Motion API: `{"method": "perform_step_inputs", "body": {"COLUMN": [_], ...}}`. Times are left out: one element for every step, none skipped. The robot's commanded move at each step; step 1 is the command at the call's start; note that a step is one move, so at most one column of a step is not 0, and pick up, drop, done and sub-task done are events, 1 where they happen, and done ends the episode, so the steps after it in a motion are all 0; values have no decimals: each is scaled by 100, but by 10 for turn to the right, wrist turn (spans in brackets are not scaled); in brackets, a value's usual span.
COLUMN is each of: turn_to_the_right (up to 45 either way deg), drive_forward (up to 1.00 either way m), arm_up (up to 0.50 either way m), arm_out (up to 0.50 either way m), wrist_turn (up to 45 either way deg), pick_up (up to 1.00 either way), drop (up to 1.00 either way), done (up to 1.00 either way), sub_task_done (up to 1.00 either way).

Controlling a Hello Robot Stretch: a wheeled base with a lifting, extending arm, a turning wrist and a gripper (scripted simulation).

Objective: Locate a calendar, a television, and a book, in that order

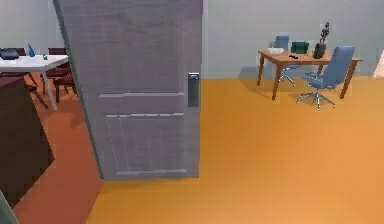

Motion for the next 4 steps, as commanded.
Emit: {"method": "perform_step_inputs", "body": {"turn_to_the_right": [0,-450,-150,0], "drive_forward": [75,0,0,65], "arm_up": [0,0,0,0], "arm_out": [0,0,0,0], "wrist_turn": [0,0,0,0], "pick_up": [0,0,0,0], "drop": [0,0,0,0], "done": [0,0,0,0], "sub_task_done": [0,0,0,0]}}
